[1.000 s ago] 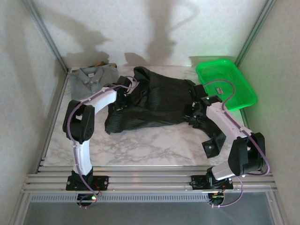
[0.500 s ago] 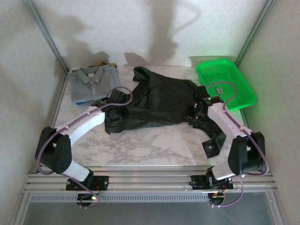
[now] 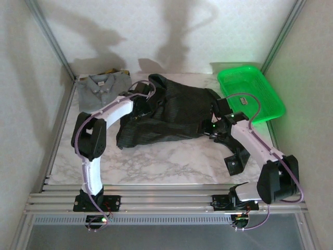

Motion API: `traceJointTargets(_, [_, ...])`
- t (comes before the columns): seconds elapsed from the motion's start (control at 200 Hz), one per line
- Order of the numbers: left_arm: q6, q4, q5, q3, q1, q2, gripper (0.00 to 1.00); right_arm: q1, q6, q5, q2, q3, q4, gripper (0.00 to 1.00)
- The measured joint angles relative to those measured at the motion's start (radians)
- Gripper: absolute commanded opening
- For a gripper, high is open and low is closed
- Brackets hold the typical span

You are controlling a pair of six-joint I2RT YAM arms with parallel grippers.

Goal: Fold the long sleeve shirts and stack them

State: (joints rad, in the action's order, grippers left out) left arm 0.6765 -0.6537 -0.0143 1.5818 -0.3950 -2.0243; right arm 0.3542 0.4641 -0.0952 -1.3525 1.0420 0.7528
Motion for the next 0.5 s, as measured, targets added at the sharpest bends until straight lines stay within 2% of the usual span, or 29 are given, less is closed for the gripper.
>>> traceJointTargets(0.17, [-0.011, -0.052, -0.009, 0.085, 0.0, -0.087, 0.59, 0.0, -0.009, -0.014, 0.077, -0.054, -0.005, 0.68])
traceJointTargets(0.38, [-0.023, -0.077, -0.009, 0.092, 0.002, -0.098, 0.51, 0.0, -0.028, -0.014, 0.097, -0.086, -0.003, 0.68])
traceJointTargets(0.501, [-0.027, -0.078, -0.008, 0.078, 0.004, -0.099, 0.39, 0.0, -0.035, -0.014, 0.097, -0.086, -0.005, 0.68])
